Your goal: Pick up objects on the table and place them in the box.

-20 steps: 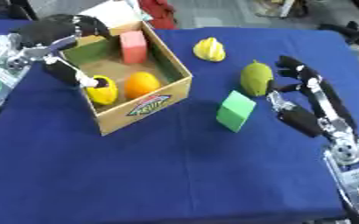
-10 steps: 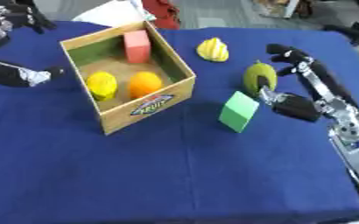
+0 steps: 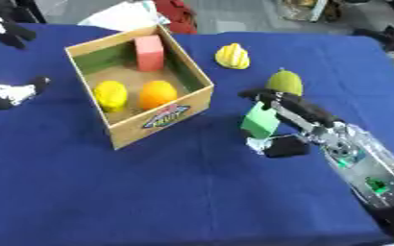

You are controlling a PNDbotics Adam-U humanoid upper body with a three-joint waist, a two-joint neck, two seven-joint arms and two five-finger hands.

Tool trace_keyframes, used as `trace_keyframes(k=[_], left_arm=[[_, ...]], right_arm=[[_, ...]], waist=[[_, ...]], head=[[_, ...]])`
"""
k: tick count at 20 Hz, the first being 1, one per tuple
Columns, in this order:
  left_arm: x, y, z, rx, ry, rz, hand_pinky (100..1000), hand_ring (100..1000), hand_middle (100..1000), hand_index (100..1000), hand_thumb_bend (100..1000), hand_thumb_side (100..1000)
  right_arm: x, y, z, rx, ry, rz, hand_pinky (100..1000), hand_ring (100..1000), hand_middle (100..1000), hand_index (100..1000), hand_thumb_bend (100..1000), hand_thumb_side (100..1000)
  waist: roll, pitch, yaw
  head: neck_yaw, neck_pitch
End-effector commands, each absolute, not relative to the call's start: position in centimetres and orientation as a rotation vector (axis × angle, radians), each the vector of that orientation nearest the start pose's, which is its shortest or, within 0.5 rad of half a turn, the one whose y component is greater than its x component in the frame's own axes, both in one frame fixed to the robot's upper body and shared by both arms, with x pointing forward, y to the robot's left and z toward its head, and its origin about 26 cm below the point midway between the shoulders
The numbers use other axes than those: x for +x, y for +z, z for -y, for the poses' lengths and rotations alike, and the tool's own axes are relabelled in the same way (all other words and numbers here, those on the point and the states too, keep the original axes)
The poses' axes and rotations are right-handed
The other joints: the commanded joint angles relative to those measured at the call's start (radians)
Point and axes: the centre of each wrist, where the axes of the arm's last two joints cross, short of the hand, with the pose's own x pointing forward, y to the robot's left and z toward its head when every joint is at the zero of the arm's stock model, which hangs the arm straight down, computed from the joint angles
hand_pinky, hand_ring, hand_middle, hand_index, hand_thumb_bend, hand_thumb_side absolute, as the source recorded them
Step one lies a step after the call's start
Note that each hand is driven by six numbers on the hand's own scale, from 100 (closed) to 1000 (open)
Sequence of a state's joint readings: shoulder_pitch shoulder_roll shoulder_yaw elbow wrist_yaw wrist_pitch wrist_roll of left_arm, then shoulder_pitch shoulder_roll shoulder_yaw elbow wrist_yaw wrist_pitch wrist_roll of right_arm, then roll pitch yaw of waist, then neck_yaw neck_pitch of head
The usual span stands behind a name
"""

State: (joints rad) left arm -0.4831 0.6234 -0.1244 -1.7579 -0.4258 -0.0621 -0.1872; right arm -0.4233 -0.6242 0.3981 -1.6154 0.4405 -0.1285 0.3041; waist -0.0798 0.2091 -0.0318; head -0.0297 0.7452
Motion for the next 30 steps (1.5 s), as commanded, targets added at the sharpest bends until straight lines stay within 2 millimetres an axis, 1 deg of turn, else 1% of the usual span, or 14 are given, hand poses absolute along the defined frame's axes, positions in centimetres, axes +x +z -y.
trace_keyframes(k=[1, 7, 14, 16, 18, 19, 21, 23, 24, 25, 27, 28, 29, 30], left_arm=[[34.2, 23.5, -29.2, 0.7, -1.126, 2.02, 726, 643, 665, 791, 436, 449], [34.1, 23.4, -29.7, 0.622, -1.076, 2.015, 725, 639, 661, 791, 432, 451], [34.1, 23.2, -30.0, 0.613, -1.066, 2.004, 723, 634, 657, 790, 429, 451], [34.1, 23.1, -30.0, 0.609, -1.06, 2.001, 722, 633, 656, 790, 424, 451], [34.1, 22.9, -30.0, 0.606, -1.059, 1.999, 722, 631, 656, 791, 422, 452], [34.1, 22.9, -30.0, 0.604, -1.059, 1.997, 722, 631, 656, 791, 422, 453], [34.1, 22.8, -30.0, 0.603, -1.059, 1.995, 722, 630, 656, 791, 420, 453], [34.1, 22.7, -30.1, 0.602, -1.057, 1.993, 721, 630, 656, 791, 418, 454], [34.1, 22.7, -30.1, 0.6, -1.056, 1.992, 721, 629, 656, 791, 418, 454], [34.1, 22.7, -30.1, 0.599, -1.055, 1.992, 720, 629, 656, 791, 417, 455], [34.1, 22.6, -30.1, 0.598, -1.053, 1.991, 720, 628, 656, 792, 415, 456], [34.1, 22.6, -30.1, 0.597, -1.051, 1.99, 720, 628, 656, 792, 414, 456], [34.1, 22.5, -30.1, 0.597, -1.049, 1.99, 720, 628, 656, 792, 414, 456], [34.0, 22.5, -30.1, 0.596, -1.046, 1.99, 719, 628, 656, 792, 412, 456]], right_arm=[[35.3, 13.3, 26.5, -0.45, 1.606, 1.58, 856, 991, 961, 998, 216, 476], [36.4, 14.8, 27.5, -0.564, 1.616, 1.451, 884, 1000, 962, 999, 235, 476], [36.7, 16.0, 28.8, -0.64, 1.612, 1.331, 895, 1000, 961, 1000, 243, 483], [36.8, 15.9, 29.1, -0.649, 1.625, 1.276, 898, 1000, 963, 1000, 250, 486], [36.9, 15.4, 29.3, -0.65, 1.643, 1.214, 900, 1000, 963, 1000, 282, 442], [37.0, 15.2, 29.4, -0.649, 1.653, 1.185, 899, 1000, 965, 1000, 262, 483], [37.1, 14.7, 29.6, -0.643, 1.677, 1.138, 879, 989, 960, 1000, 264, 463], [37.2, 14.5, 29.6, -0.651, 1.691, 1.116, 814, 933, 935, 983, 232, 402], [37.2, 14.5, 29.7, -0.663, 1.696, 1.117, 755, 879, 907, 962, 202, 359], [37.2, 14.6, 29.7, -0.681, 1.696, 1.125, 667, 796, 845, 914, 130, 256], [37.2, 15.3, 29.6, -0.732, 1.69, 1.162, 518, 654, 733, 809, 100, 100], [37.2, 15.9, 29.5, -0.765, 1.678, 1.192, 450, 586, 668, 763, 100, 100], [37.1, 16.5, 29.4, -0.795, 1.664, 1.225, 434, 565, 647, 751, 100, 100], [37.0, 17.2, 29.3, -0.822, 1.646, 1.264, 381, 508, 597, 724, 100, 100]], waist=[[-0.011, -0.031, 0.003], [-0.01, -0.031, 0.001], [-0.01, -0.03, -0.001], [-0.01, -0.031, -0.001], [-0.011, -0.032, 0.0], [-0.011, -0.033, 0.0], [-0.011, -0.034, 0.0], [-0.011, -0.035, 0.001], [-0.011, -0.035, 0.001], [-0.011, -0.035, 0.001], [-0.011, -0.036, 0.002], [-0.01, -0.036, 0.002], [-0.01, -0.036, 0.002], [-0.01, -0.036, 0.003]], head=[[-0.008, -0.015], [-0.008, -0.017], [-0.008, -0.02], [-0.01, -0.022], [-0.01, -0.024], [-0.01, -0.025], [-0.011, -0.027], [-0.012, -0.027], [-0.012, -0.027], [-0.012, -0.027], [-0.011, -0.028], [-0.009, -0.029], [-0.008, -0.029], [-0.007, -0.03]])
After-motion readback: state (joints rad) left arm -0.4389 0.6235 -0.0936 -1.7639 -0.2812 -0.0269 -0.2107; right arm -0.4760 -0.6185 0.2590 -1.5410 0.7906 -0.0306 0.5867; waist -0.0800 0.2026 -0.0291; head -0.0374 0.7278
